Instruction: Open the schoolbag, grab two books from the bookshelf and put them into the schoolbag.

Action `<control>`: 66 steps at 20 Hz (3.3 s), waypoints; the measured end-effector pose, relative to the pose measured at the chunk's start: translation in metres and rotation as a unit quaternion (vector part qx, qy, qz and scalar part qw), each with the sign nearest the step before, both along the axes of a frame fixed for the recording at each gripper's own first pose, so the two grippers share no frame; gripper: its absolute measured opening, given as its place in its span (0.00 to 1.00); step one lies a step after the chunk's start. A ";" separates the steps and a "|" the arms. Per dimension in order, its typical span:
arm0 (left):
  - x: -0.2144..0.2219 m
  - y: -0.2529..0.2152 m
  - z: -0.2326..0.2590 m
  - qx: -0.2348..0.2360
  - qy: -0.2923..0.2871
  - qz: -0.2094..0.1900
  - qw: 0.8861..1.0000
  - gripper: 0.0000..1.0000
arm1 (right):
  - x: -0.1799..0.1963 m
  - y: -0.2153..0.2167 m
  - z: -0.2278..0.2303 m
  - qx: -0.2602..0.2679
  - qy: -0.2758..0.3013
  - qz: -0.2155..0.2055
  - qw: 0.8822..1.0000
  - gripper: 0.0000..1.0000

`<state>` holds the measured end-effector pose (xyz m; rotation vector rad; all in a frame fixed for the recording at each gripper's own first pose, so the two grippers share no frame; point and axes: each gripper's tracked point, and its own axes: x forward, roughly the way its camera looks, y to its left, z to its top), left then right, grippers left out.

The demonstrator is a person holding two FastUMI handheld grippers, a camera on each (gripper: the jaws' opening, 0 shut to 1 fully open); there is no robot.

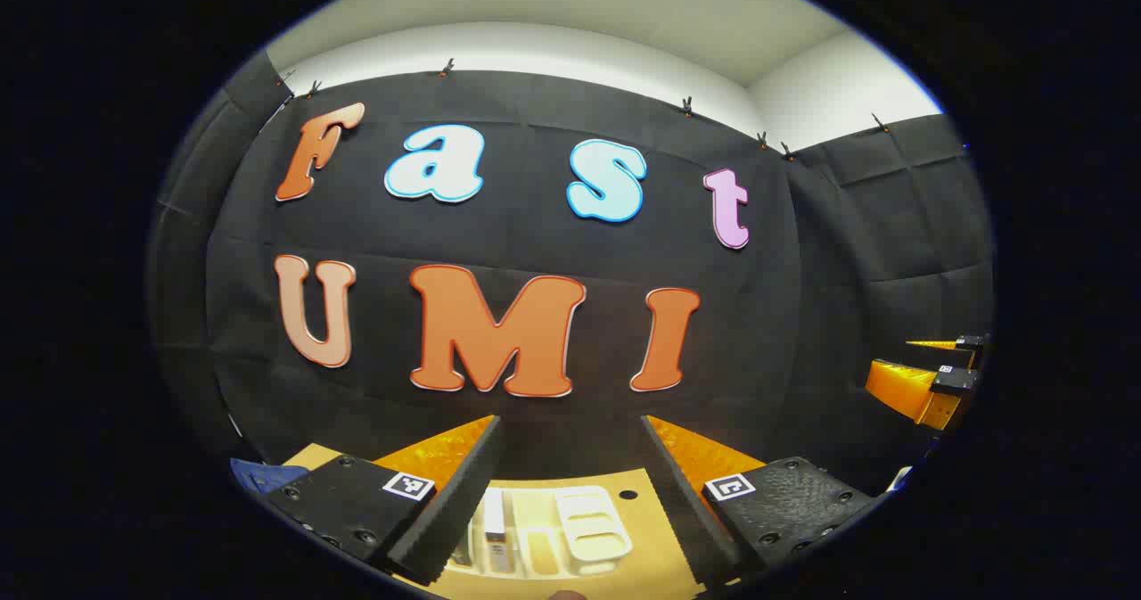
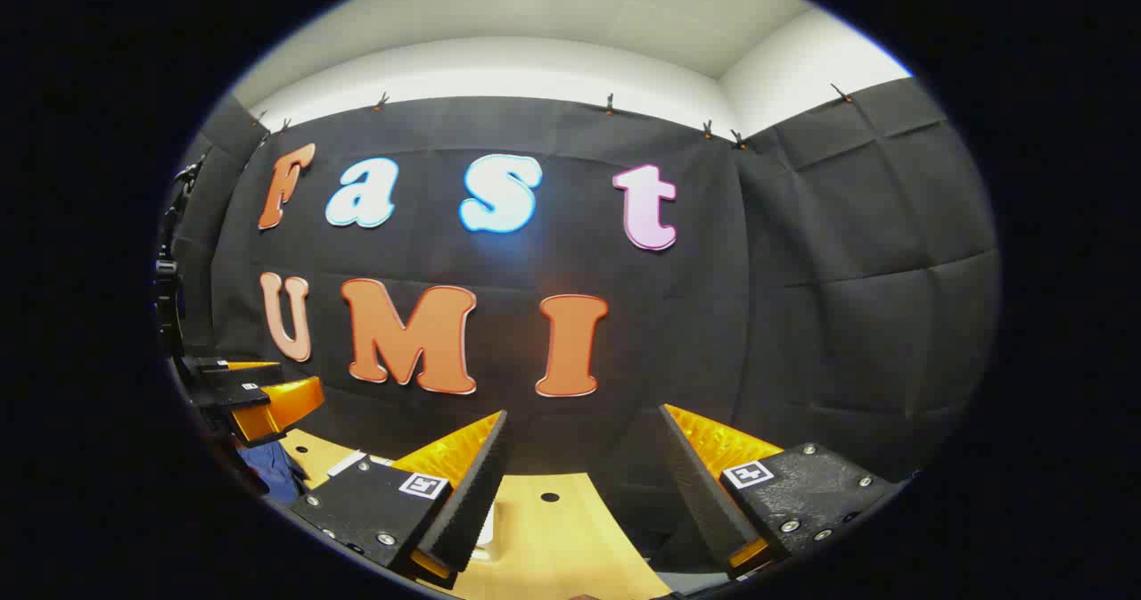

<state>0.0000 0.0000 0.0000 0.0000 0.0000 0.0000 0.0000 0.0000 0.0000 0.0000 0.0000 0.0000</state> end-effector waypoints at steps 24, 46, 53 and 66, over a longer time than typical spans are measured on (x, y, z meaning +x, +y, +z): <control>-0.036 0.158 -0.061 0.037 -0.019 0.166 0.985 0.94 | 0.060 0.175 -0.085 0.080 0.016 0.126 0.989 0.96; -0.024 0.271 -0.103 0.015 0.006 0.109 0.994 0.95 | 0.046 0.327 -0.126 0.063 0.050 0.120 0.990 0.97; -0.026 0.284 -0.132 0.021 0.046 0.117 0.992 0.95 | 0.062 0.322 -0.137 0.064 0.061 0.134 0.987 0.96; -0.069 0.326 -0.293 0.159 0.285 0.140 0.935 0.93 | 0.074 0.290 -0.184 0.084 0.102 0.145 0.981 0.97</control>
